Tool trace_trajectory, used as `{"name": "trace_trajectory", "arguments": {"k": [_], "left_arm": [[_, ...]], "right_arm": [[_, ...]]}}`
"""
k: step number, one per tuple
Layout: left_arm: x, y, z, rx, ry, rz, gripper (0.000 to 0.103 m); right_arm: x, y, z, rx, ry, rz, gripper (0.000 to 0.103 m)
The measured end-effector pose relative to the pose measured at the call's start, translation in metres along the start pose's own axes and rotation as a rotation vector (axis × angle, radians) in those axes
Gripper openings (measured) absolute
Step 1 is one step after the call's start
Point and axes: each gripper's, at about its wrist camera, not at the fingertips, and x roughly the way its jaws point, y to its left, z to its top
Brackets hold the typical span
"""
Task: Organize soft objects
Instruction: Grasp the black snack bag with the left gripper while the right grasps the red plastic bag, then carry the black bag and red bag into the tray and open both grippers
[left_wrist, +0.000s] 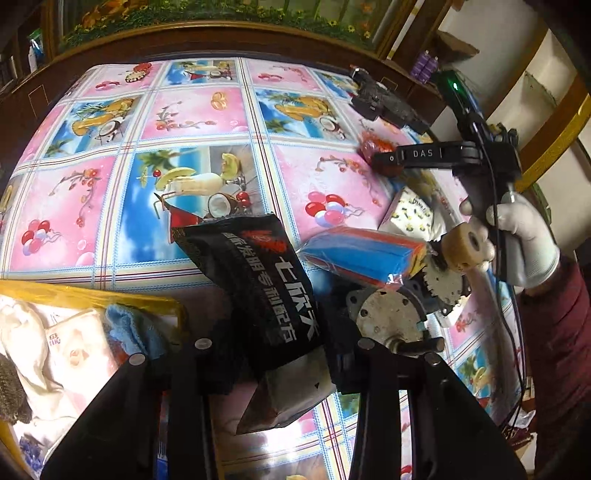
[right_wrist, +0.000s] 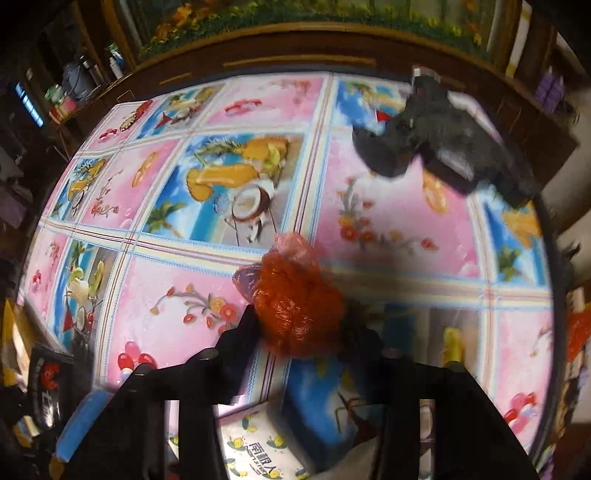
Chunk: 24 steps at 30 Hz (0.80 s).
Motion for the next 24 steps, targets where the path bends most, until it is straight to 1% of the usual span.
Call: {"name": "trace_trajectory", "arguments": {"k": [2,4,9,12,14,17,20,22,24], "left_arm": [[-0.008,0.002,-0.003,-0.018,-0.024,-0.022,0.034],[-0.018,0.004,-0.006,-0.035,-0.043,-0.050,0.034],[-0.059,0.008,-0.024,-0.073,-0.119,-0.129,0.034],[-0.087,0.015,-0.044,-0.098,-0.165,-0.163,0.034],[-0.103,0.022,-0.059,-0.122,-0.193,-0.177,0.034],[-0.126,0.040,-0.087,-0.180,-0.242,-0.170,0.034],[-0.145,0.066,-0.118,-0.268,-0.284,-0.158,0.034],[-0.152,0.081,-0.134,-0.306,-0.306,-0.120,0.034],[-0.158,0.096,-0.153,-0.344,-0.328,-0.056,0.034]], "right_arm": [[-0.007,-0.007,-0.003,0.037,-0.035,0.018,0.041],[-0.021,-0.012,-0.009,0.056,-0.064,0.014,0.041],[-0.086,-0.012,-0.037,0.050,-0.178,0.024,0.041],[-0.122,0.001,-0.063,0.029,-0.220,0.048,0.042],[-0.143,0.020,-0.087,-0.002,-0.236,0.075,0.042],[-0.166,0.043,-0.121,-0.037,-0.241,0.136,0.042],[-0.185,0.071,-0.158,-0.074,-0.242,0.211,0.042],[-0.190,0.091,-0.178,-0.101,-0.233,0.259,0.042],[-0.191,0.106,-0.193,-0.126,-0.220,0.295,0.042]]}}
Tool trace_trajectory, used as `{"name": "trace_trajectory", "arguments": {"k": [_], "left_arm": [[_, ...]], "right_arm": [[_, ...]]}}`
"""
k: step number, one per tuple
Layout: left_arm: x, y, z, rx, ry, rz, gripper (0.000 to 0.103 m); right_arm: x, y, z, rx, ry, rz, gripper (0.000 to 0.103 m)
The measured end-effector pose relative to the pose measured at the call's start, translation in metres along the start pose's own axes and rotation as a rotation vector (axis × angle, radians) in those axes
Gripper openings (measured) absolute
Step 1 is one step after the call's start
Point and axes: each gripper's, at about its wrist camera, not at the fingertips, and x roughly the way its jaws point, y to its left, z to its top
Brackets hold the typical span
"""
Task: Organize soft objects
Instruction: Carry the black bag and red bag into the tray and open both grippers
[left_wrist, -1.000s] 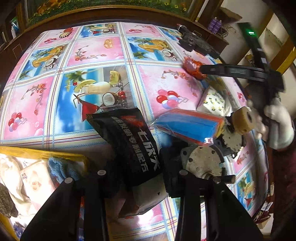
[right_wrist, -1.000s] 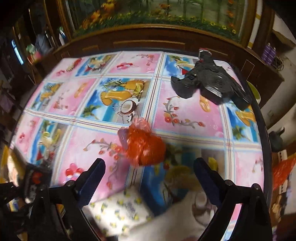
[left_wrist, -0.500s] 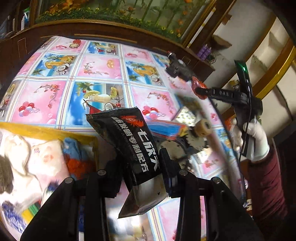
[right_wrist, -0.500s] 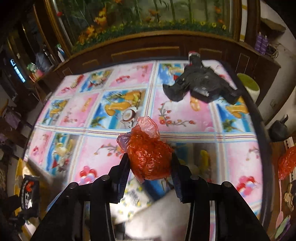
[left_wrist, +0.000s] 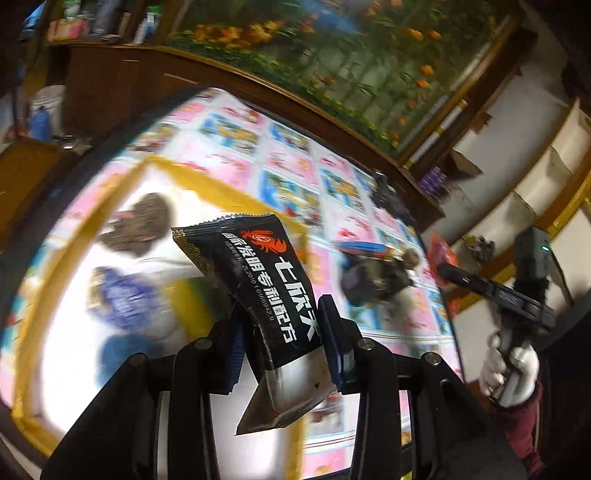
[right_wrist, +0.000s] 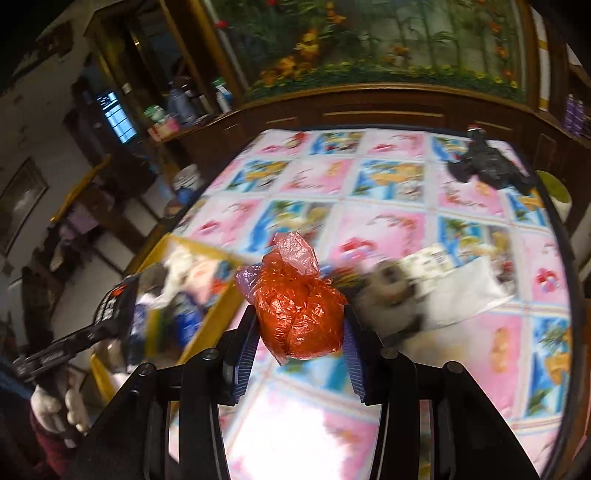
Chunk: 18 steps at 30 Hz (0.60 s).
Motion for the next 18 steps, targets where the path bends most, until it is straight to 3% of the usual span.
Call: {"name": "trace_trajectory", "arguments": {"k": [7,11,18], "left_arm": [[-0.010,0.051,-0.025,-0.095,-0.009,0.097,0.034],[-0.004,0.054,-0.033,-0.101,0.007,0.069,0.034],[0.008,0.050,-0.047,-0.025,0.078,0.052,0.035]], "right_arm": [[0.040,0.078,-0.029,-0.098,0.074,0.093,0.043],[0.072,0.114,-0.035,-0.138,0.130,0.116,0.043],[0.124,0.156,-0.049,-0.189,0.224,0.112,0.043]]}}
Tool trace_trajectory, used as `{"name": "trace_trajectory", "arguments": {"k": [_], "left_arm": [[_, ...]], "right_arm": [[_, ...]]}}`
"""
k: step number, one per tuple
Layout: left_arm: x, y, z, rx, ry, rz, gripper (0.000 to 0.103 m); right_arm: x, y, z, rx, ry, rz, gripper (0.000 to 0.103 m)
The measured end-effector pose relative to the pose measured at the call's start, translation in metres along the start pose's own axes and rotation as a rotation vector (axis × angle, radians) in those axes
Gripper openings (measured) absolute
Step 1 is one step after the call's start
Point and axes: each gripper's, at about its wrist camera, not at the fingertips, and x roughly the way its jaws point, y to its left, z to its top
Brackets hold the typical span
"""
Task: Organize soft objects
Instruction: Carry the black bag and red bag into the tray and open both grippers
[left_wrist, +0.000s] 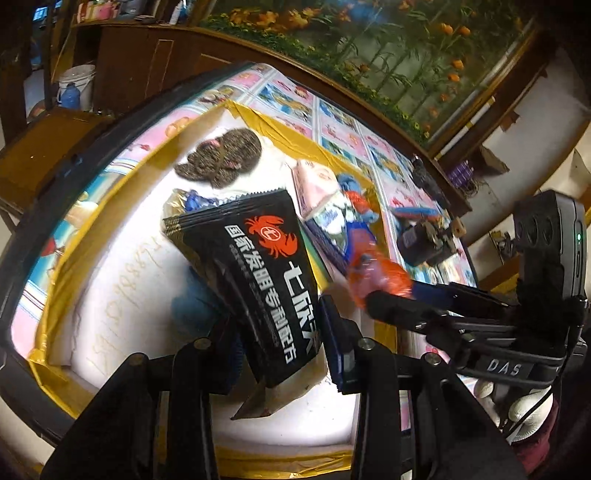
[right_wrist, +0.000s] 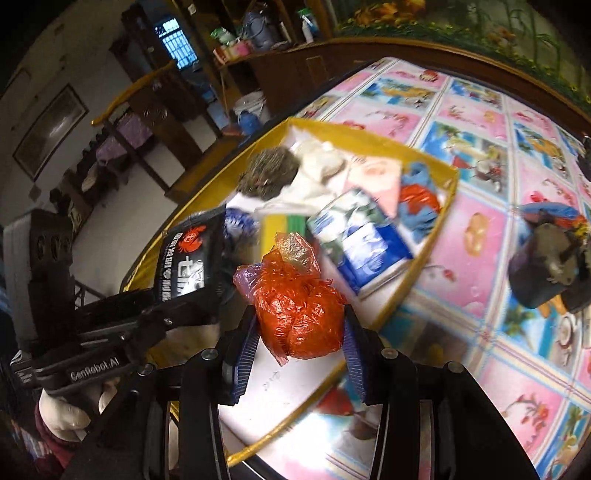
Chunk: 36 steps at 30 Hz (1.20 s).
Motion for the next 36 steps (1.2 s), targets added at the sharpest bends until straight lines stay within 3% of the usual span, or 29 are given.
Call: {"name": "trace_trajectory", "arguments": {"k": [4,8,11,14,22,24,29,36], "left_arm": [[0.011,0.005,-0.006,-0.009,0.040,-0.034,0.038],[0.010,0.014,-0.008,-0.050,0.030,-0.047,0.043],[0.004,0.024,-0.006,-0.088,0.010,-0.061,0.054],[-0.004,0.029,-0.005,-0.115,-0.017,-0.066,0.055],[-0.026,0.024,-0.002,-0.134,-0.107,-0.036,0.055],[-0.030,0.017,-0.001,-0.121,-0.126,0.000,0.055],[-0.035,-0.015,-0.004,0.015,-0.190,0.211,0.055],[-0.022,-0.057,-0.012,0.189,-0.190,0.360,0.055]], "right_arm": [[0.024,0.010,0.004,-0.007,0.036,-0.030,0.043],[0.031,0.018,0.009,-0.051,0.011,-0.152,0.048],[0.029,0.028,0.008,-0.059,-0.010,-0.156,0.065],[0.019,0.033,0.004,-0.061,-0.046,-0.165,0.079],[-0.020,0.024,-0.016,-0.039,-0.120,-0.132,0.079],[-0.029,0.020,-0.023,-0.036,-0.138,-0.142,0.079],[-0.053,0.004,-0.047,-0.001,-0.195,-0.176,0.082],[-0.076,-0.032,-0.076,0.069,-0.232,-0.199,0.082]]}}
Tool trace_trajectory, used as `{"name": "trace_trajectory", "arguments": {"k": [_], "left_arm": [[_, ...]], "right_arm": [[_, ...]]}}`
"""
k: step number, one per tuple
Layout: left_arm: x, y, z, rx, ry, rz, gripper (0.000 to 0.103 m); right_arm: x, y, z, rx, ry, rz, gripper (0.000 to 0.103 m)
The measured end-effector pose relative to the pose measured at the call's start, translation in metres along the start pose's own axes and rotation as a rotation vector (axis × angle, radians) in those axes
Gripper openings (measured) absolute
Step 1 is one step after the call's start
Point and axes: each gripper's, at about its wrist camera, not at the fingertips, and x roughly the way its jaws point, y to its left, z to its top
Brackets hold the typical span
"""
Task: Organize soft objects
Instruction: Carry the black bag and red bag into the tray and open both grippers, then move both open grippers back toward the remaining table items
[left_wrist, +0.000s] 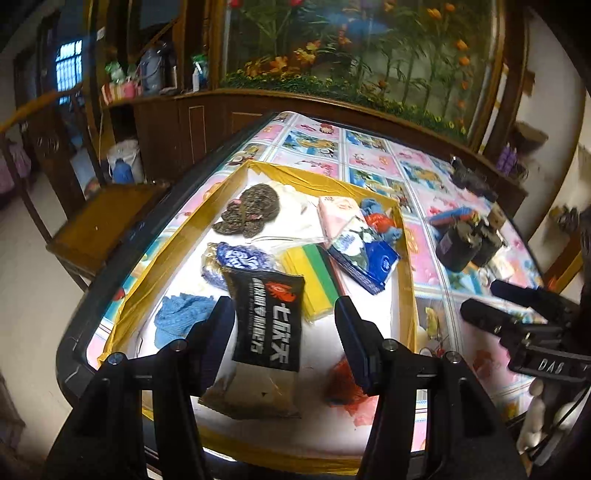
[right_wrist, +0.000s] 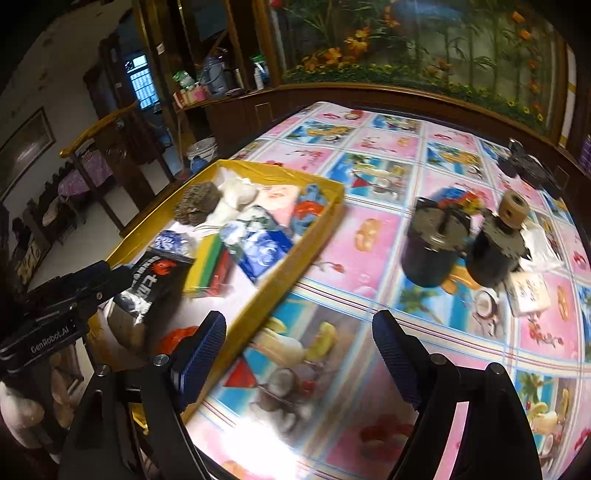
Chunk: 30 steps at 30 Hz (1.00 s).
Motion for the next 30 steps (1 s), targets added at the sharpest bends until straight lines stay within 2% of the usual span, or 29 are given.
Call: {"name": "trace_trajectory", "arguments": {"k": [6,16,30], "left_arm": [[0.001,-0.036,-0.003,0.095,0.023,0.024,0.055],[0.005,-0.087,-0.008,0.198,0.052,0.032,0.055],[0.010,-0.128,-0.014,0.302,0.067,0.055,0.055]], "right_arm": [[-0.016,-0.046,-0.012,0.088,-0.020,-0.012,0.082],[-0.040,-0.117,-0.034,0.215,-0.050,-0.058,0.083],[-0.060,-0.191,-0.053,0.358,-0.082,-0.087,0.084]]}}
